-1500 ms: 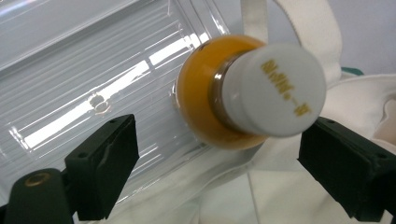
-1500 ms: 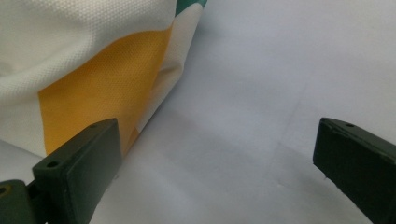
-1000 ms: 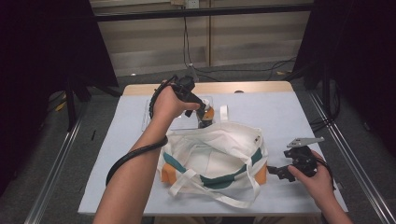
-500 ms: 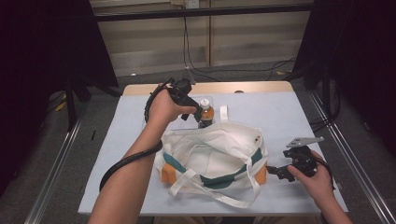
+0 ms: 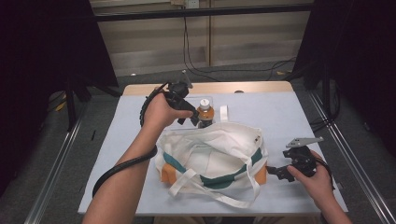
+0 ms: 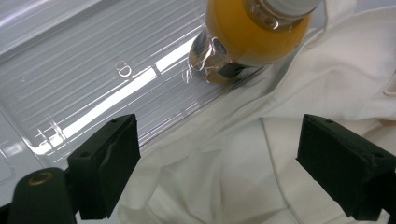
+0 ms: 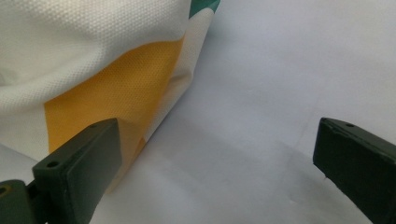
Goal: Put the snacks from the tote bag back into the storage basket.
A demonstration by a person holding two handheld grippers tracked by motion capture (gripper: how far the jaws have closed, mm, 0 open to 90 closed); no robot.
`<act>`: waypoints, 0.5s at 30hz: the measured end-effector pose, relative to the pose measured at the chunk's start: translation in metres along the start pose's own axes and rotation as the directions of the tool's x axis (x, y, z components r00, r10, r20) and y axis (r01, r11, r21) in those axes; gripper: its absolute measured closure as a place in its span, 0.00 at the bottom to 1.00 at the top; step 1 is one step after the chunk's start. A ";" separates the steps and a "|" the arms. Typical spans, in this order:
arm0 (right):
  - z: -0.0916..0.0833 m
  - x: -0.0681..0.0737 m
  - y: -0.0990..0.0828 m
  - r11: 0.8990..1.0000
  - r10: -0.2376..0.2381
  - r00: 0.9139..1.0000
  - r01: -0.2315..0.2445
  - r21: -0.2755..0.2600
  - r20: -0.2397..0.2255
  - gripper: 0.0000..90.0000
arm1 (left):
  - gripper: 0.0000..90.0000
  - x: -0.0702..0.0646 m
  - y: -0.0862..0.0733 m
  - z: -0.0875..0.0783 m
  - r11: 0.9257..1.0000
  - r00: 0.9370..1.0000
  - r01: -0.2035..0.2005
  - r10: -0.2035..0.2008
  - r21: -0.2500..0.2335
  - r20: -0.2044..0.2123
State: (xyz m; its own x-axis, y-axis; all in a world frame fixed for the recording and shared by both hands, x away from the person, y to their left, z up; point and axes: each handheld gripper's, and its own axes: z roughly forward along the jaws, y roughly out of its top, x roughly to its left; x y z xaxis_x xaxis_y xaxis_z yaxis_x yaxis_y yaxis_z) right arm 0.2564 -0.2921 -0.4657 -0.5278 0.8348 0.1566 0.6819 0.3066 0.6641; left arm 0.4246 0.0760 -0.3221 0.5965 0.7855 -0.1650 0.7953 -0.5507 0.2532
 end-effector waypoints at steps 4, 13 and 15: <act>0.000 0.000 0.000 1.000 -0.003 1.000 0.003 0.002 -0.002 0.01 | 0.14 0.001 -0.003 -0.001 1.000 1.000 -0.005 0.005 -0.006 0.003; 0.001 0.001 0.000 1.000 -0.006 1.000 0.006 0.007 -0.007 0.01 | 0.14 0.003 -0.012 -0.002 1.000 1.000 -0.010 0.010 -0.011 0.006; 0.001 0.001 0.000 1.000 -0.011 1.000 0.011 0.004 -0.006 0.01 | 0.14 0.003 -0.013 -0.002 1.000 1.000 -0.009 0.010 -0.013 0.008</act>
State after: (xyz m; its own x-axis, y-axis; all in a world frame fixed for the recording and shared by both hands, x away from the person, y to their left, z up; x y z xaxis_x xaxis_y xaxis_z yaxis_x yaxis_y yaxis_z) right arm 0.2568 -0.2909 -0.4662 -0.5380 0.8288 0.1536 0.6782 0.3175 0.6628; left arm 0.4152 0.0859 -0.3244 0.6049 0.7779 -0.1704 0.7882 -0.5543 0.2675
